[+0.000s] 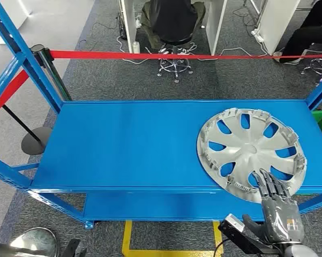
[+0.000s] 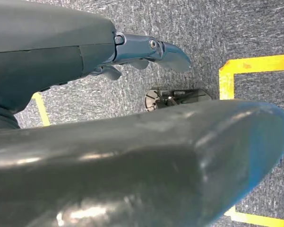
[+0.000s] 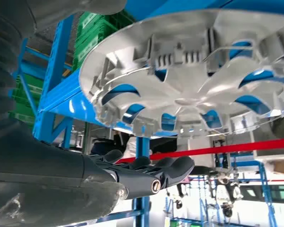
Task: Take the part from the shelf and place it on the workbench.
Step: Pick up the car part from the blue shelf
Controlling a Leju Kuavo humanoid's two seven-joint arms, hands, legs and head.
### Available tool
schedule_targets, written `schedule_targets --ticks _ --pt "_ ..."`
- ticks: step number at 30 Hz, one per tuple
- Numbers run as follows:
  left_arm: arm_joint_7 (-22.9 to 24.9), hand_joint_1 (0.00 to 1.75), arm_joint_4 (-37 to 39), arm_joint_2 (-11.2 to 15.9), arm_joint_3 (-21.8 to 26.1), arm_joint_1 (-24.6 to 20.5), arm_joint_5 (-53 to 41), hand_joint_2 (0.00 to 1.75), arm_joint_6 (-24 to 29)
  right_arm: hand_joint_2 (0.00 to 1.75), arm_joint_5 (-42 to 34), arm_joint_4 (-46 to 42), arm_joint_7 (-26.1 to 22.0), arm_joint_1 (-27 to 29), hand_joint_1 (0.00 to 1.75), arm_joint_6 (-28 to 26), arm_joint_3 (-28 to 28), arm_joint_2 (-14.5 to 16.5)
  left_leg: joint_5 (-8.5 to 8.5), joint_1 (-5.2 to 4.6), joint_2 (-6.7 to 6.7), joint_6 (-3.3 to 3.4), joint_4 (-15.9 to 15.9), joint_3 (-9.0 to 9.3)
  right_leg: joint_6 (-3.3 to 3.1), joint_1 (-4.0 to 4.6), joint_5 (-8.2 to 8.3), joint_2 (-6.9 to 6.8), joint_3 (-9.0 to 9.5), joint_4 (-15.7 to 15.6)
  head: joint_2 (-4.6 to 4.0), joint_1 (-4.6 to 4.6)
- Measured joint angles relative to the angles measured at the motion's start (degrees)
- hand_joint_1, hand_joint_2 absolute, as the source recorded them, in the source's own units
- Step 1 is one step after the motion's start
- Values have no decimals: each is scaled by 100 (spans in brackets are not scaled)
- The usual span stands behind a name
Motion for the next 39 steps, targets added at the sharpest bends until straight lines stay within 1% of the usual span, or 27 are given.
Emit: schedule_targets --ticks 7,17,29,34,39 --pt "0 0 0 0 -4 0 -9 0 -20 175 149 151 62 -98 0 -3 172 -107 0 0 0 0 0 0 0 0 0 1 2 0 1 -1" --pt "0 0 0 12 -11 -8 -113 0 -50 175 284 832 148 -563 0 -71 411 -216 1 0 0 1 0 0 0 0 1 1 2 0 1 -1" --pt "-4 0 0 15 -12 -8 -114 0 -51 175 295 964 156 -631 0 -80 432 -233 1 0 0 1 1 0 0 0 1 1 2 0 0 -1" --pt "-11 0 0 17 -15 -6 -136 0 -58 175 614 1197 336 -699 0 -122 460 -262 1 0 0 2 1 0 0 0 0 1 3 0 1 -1" --pt "-60 0 0 19 -51 -7 -202 0 -65 175 852 1390 400 -791 0 -187 460 -267 1 0 0 2 1 0 0 0 1 1 2 0 1 -1"
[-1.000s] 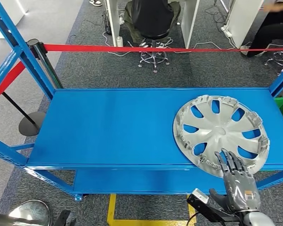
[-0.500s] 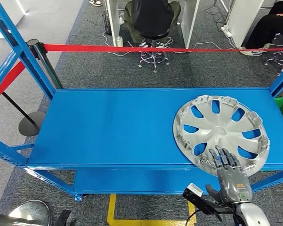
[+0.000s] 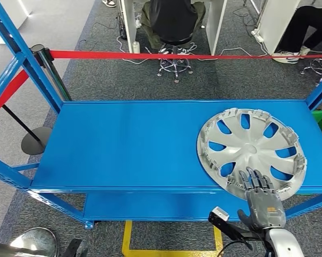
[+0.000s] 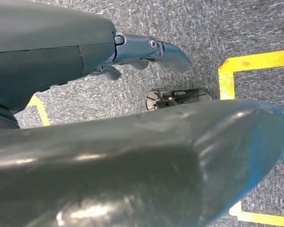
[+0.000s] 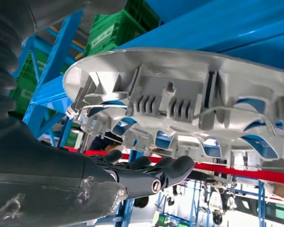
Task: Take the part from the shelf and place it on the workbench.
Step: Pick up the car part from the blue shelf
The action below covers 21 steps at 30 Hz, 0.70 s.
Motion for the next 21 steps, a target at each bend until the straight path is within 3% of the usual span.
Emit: schedule_targets --ticks 13,17,21 --pt "-248 0 0 11 -131 2 -100 0 -24 175 407 415 88 -102 0 -41 -21 -6 0 0 0 0 0 0 0 0 0 0 -1 0 -1 0" --pt "-286 0 0 11 -147 0 -132 0 -8 175 499 539 550 -150 0 -95 37 -167 0 0 0 0 0 -1 0 0 0 0 0 0 1 1" --pt "-33 0 1 8 -166 1 -164 0 -8 175 523 718 944 -262 0 -121 224 -449 0 -1 0 1 0 0 2 -1 2 0 1 0 0 1"
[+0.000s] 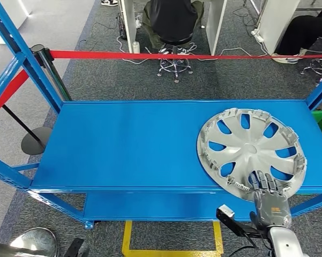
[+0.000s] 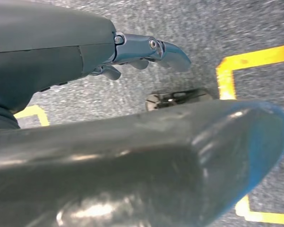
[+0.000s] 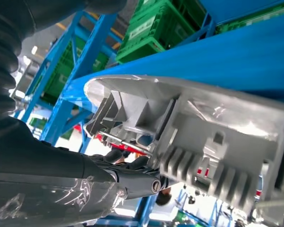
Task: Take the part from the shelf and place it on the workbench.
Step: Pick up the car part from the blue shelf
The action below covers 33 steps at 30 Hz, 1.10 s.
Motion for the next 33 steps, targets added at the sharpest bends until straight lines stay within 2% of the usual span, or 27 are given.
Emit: schedule_targets --ticks 2,6,8,16,33 --pt "130 0 -1 -4 -8 1 -5 0 -9 175 4 85 128 -66 0 -5 132 -132 2 0 0 2 0 0 1 0 1 0 1 0 0 -1" --pt "206 0 -1 -25 -13 0 -22 0 -26 175 5 241 760 -258 0 96 576 -492 5 0 0 8 0 0 1 0 2 -1 1 0 0 1" --pt "187 0 -1 -36 -18 -1 -36 0 -33 175 7 321 871 -338 0 105 730 -593 5 0 0 8 1 0 1 0 2 1 1 0 0 0" --pt "132 0 -1 -64 -40 -2 -56 0 -53 175 11 619 506 -641 0 -48 873 -668 9 0 1 10 1 2 1 0 4 3 0 0 0 0" --pt "133 0 -1 -105 -60 -3 -74 0 -69 175 11 902 403 -919 0 -169 914 -631 11 -1 0 12 1 0 2 0 6 1 2 0 0 -1"
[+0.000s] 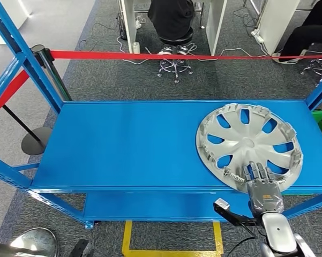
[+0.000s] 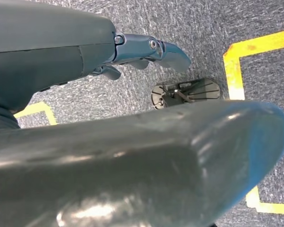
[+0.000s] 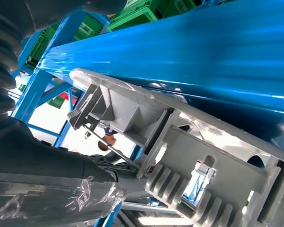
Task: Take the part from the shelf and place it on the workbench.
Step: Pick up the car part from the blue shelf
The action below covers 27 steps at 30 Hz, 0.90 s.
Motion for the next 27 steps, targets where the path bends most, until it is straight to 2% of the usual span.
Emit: schedule_targets --ticks 4,5,8,9,27 --pt "0 0 0 -3 0 0 0 0 0 175 0 33 1 -14 0 -5 3 10 0 0 0 0 0 0 0 0 0 0 1 0 -1 0" --pt "0 0 0 -4 0 0 0 0 0 175 0 39 1 -16 7 -9 3 11 0 0 0 0 0 0 0 0 0 0 1 0 -1 -1" --pt "0 0 0 -4 0 0 0 0 -1 175 0 56 -3 -29 137 -28 3 25 0 0 0 0 0 0 0 0 0 0 0 0 -1 -1" --pt "0 0 0 -4 0 0 0 0 -1 175 0 63 -6 -34 175 -33 2 34 0 0 0 0 0 0 0 0 0 0 1 0 -1 0" --pt "0 0 0 -39 0 -6 1 0 0 175 2 47 -117 -20 175 -367 -86 126 10 -1 4 5 0 1 11 0 17 19 -29 -2 1 0"
